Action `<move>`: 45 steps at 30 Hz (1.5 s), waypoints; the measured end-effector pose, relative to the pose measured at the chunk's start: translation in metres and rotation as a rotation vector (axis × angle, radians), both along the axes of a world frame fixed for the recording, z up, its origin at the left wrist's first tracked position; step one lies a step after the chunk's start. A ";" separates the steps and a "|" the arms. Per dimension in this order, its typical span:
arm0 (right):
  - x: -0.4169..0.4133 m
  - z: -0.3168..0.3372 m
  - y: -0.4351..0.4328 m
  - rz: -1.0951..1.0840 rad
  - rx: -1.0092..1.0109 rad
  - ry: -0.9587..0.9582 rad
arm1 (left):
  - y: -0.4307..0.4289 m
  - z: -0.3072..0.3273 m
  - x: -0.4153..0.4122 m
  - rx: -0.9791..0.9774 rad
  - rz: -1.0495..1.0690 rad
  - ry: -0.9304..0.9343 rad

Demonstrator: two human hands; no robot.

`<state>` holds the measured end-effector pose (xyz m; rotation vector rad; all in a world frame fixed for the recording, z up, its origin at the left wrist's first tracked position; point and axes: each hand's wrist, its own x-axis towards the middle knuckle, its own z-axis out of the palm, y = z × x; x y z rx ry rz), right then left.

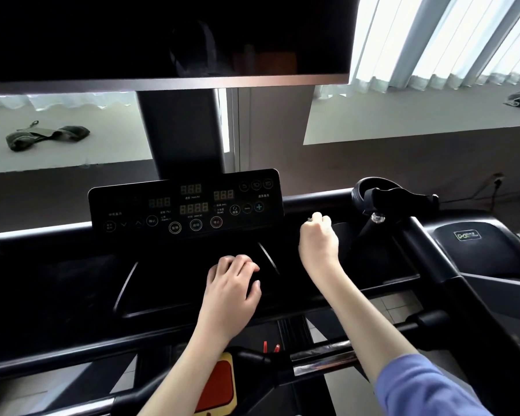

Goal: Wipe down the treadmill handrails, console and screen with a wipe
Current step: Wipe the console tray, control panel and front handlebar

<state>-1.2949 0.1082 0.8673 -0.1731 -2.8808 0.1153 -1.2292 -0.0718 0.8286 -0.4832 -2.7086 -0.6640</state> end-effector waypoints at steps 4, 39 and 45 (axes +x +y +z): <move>0.015 -0.004 0.005 0.163 -0.136 0.117 | 0.000 0.001 0.000 0.013 -0.001 0.002; 0.105 -0.031 0.054 0.446 -0.353 0.166 | 0.001 -0.001 0.001 0.000 0.016 0.043; 0.109 -0.032 0.058 0.325 -0.368 0.183 | 0.002 0.001 0.000 -0.025 0.004 0.043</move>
